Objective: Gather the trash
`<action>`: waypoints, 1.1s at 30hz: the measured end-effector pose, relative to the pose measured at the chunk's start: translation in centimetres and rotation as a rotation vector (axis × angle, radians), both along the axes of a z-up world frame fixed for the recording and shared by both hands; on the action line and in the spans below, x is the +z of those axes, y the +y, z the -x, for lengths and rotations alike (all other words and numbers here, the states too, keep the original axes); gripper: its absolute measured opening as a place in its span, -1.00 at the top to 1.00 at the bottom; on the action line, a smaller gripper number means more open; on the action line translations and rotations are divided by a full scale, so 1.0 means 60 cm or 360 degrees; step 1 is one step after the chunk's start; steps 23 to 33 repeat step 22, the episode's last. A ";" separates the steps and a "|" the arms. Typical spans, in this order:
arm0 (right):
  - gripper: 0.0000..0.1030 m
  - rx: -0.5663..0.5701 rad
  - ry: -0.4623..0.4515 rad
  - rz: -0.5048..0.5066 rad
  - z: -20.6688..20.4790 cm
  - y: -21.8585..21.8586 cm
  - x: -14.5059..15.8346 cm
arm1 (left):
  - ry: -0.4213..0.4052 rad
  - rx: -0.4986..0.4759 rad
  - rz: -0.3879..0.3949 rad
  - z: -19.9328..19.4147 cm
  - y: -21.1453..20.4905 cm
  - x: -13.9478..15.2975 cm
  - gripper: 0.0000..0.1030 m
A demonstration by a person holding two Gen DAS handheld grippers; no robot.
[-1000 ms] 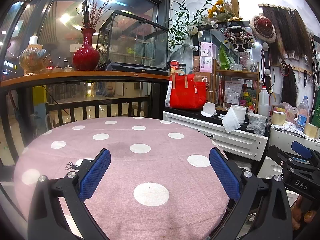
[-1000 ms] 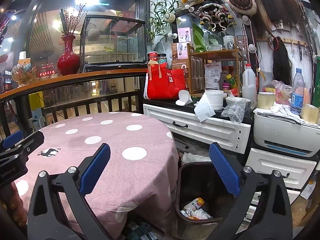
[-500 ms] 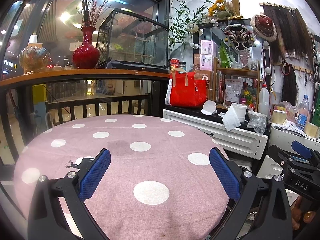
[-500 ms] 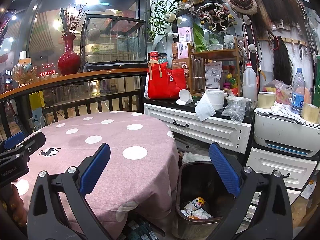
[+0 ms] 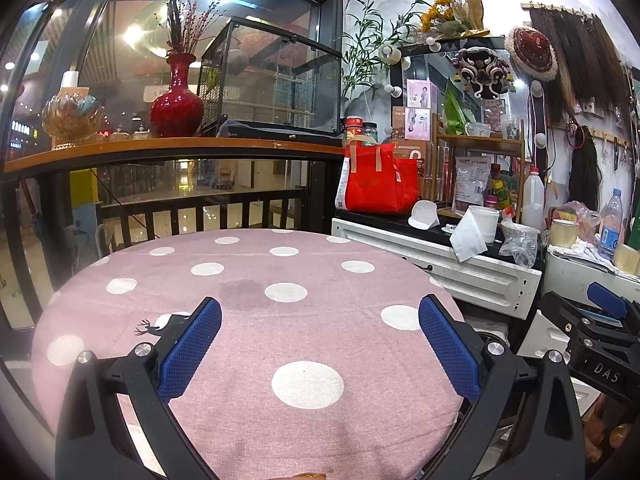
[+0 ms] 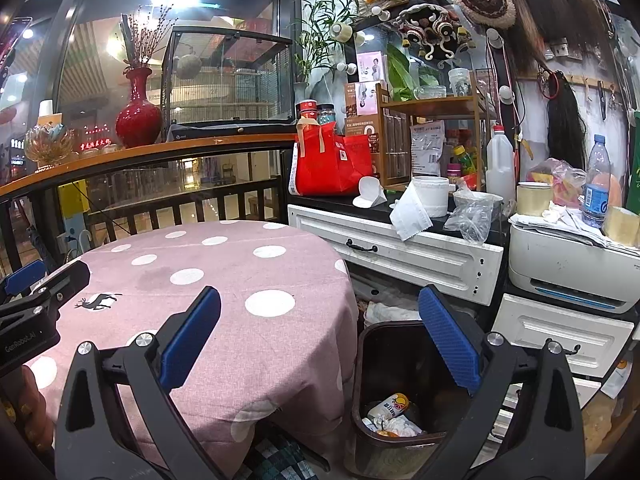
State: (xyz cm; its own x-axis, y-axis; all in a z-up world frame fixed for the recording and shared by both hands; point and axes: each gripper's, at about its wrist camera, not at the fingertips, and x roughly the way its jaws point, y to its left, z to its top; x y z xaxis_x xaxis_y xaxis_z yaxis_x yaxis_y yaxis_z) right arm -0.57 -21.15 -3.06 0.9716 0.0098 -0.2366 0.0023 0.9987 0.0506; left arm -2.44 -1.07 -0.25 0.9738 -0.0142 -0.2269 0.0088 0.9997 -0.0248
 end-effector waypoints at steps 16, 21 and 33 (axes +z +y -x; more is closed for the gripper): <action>-0.89 -0.0002 0.0004 0.0001 0.001 0.000 0.001 | 0.0010 -0.0013 -0.0021 -0.005 0.006 0.003 -0.89; -0.89 -0.0002 0.0004 0.0000 0.001 0.001 0.001 | 0.0024 -0.0018 -0.0005 -0.008 0.010 0.001 -0.89; -0.89 -0.0003 0.0005 0.0001 0.001 0.001 0.001 | 0.0027 -0.0019 -0.0004 -0.009 0.010 0.000 -0.89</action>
